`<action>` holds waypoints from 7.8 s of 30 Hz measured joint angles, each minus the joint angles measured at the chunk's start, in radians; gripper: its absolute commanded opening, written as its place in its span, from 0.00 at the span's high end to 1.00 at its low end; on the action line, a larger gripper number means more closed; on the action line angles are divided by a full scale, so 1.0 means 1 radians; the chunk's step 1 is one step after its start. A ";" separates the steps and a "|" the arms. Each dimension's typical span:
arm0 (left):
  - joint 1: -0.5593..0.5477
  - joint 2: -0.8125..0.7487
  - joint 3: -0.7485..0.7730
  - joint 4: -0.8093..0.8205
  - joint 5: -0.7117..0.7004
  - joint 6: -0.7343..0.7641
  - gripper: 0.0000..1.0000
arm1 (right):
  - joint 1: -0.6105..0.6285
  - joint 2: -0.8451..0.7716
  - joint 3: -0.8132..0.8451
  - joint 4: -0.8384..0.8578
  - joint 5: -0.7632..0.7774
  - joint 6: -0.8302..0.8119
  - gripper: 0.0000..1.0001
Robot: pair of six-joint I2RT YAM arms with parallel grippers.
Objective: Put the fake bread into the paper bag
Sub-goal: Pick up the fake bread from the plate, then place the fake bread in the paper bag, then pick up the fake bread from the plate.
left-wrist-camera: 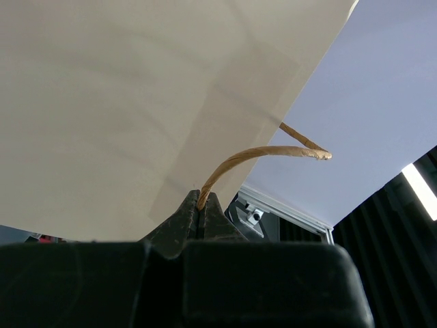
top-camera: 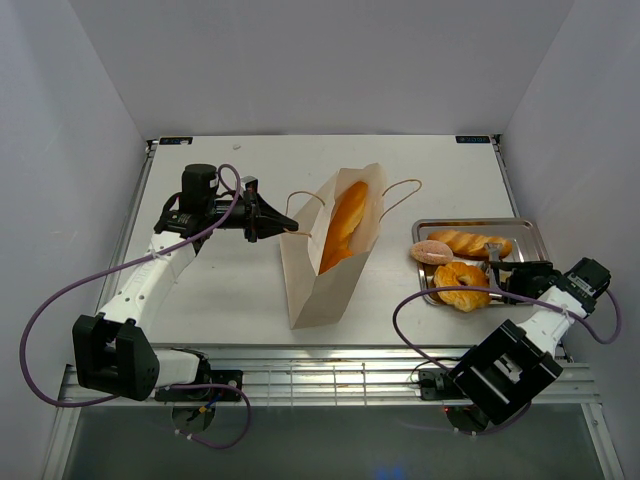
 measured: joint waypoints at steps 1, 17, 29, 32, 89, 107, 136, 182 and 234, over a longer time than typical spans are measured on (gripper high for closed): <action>0.000 0.000 0.000 0.000 0.000 0.000 1.00 | 0.000 -0.001 0.002 -0.002 0.000 0.000 0.48; 0.000 0.000 0.000 -0.001 0.000 0.000 1.00 | 0.001 0.009 -0.024 0.069 -0.001 0.024 0.48; 0.000 0.000 0.000 -0.006 -0.005 0.004 1.00 | 0.008 0.026 -0.056 0.148 -0.014 0.031 0.48; 0.000 0.000 0.000 -0.008 -0.008 0.008 1.00 | 0.012 0.032 -0.069 0.179 -0.026 0.039 0.48; -0.006 0.010 0.088 -0.164 -0.027 0.107 1.00 | 0.260 0.150 1.051 0.000 -0.273 0.292 0.92; -0.006 -0.102 0.021 -0.163 -0.077 0.067 1.00 | 0.446 -0.043 1.002 -0.258 -0.613 0.232 0.92; -0.006 -0.122 0.022 -0.169 -0.125 0.033 1.00 | 1.083 -0.010 0.916 -0.642 -0.104 -0.071 0.92; -0.006 -0.161 0.021 -0.176 -0.132 0.021 1.00 | 1.151 0.053 0.935 -0.395 -0.130 0.148 0.92; -0.006 0.005 -0.166 0.179 -0.008 -0.290 1.00 | -0.055 0.009 0.482 -0.734 0.383 -0.348 0.90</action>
